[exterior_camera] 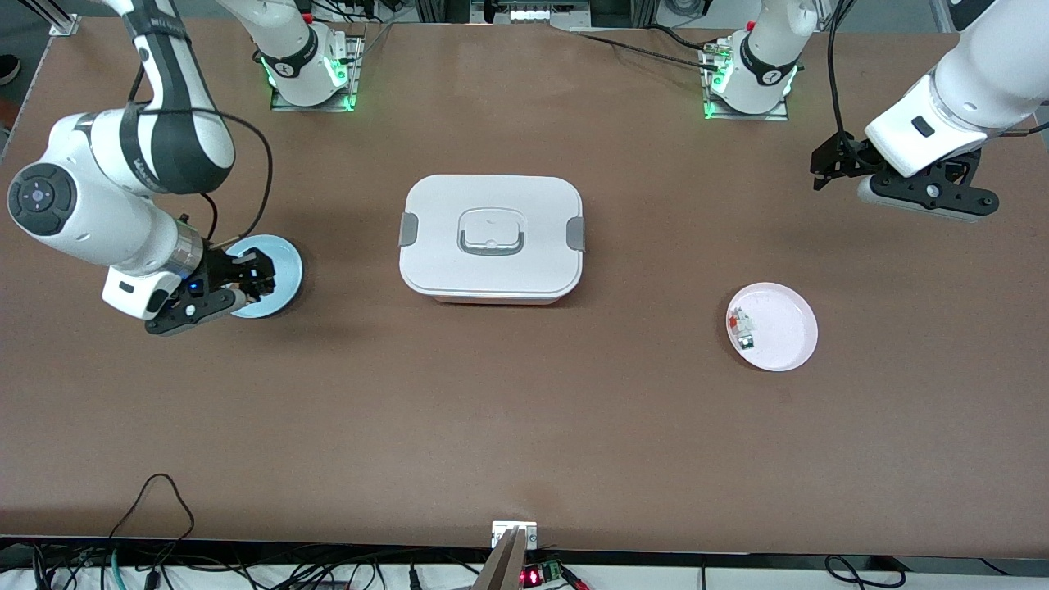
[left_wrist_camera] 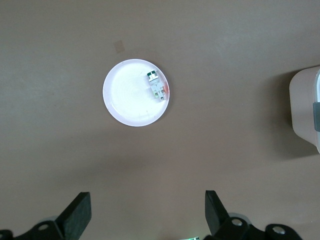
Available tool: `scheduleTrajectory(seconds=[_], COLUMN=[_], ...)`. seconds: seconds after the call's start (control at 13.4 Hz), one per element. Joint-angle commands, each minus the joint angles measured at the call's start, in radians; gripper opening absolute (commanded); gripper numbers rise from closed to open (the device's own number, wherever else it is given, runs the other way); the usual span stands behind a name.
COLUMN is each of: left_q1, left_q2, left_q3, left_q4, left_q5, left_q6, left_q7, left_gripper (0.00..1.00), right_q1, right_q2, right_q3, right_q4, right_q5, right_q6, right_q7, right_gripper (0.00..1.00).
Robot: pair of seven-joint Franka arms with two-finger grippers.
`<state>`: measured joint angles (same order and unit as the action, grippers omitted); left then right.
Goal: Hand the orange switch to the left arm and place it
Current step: 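Carry the orange switch up over the white box with the right gripper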
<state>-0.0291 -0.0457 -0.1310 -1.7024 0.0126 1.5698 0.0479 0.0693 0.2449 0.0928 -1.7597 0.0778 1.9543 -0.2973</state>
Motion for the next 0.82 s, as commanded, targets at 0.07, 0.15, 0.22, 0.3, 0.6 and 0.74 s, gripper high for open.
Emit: scheduleTrajectory(seconds=[0.07,0.15,0.22,0.3,0.6,0.74], left_q1=[0.003,0.003,0.003,0.003,0.004,0.009], left_q2=[0.009,0.010,0.010,0.009,0.023,0.029], left_q3=[0.002,0.004,0.004,0.004,0.005,0.011], left_q4=[0.026,0.026,0.026,0.026,0.026,0.027], left_q5=[-0.010,-0.010,-0.011,-0.011,-0.020,-0.127], left_q6=[-0.019,-0.019,-0.019,-0.019,-0.021,-0.139], left_q7=[-0.006,-0.006,-0.006,-0.006,-0.008,0.004], left_gripper=[1.00,1.00,1.00,1.00,1.00,1.00], right_q1=[0.108,0.144,0.176,0.206,0.346,0.424], right_q2=[-0.007,-0.010,-0.012,-0.010,-0.007,-0.001], right_q3=[0.021,0.021,0.019,0.021,0.021,0.021], right_q4=[0.103,0.123,0.144,0.167,0.244,0.247], right_q5=[0.094,0.132,0.179,0.221,0.393,0.523], right_q6=[-0.084,-0.084,-0.083,-0.078,-0.040,0.079], right_q7=[-0.049,-0.049,-0.051,-0.051,-0.097,-0.181], right_gripper=[0.06,0.06,0.06,0.06,0.06,0.05])
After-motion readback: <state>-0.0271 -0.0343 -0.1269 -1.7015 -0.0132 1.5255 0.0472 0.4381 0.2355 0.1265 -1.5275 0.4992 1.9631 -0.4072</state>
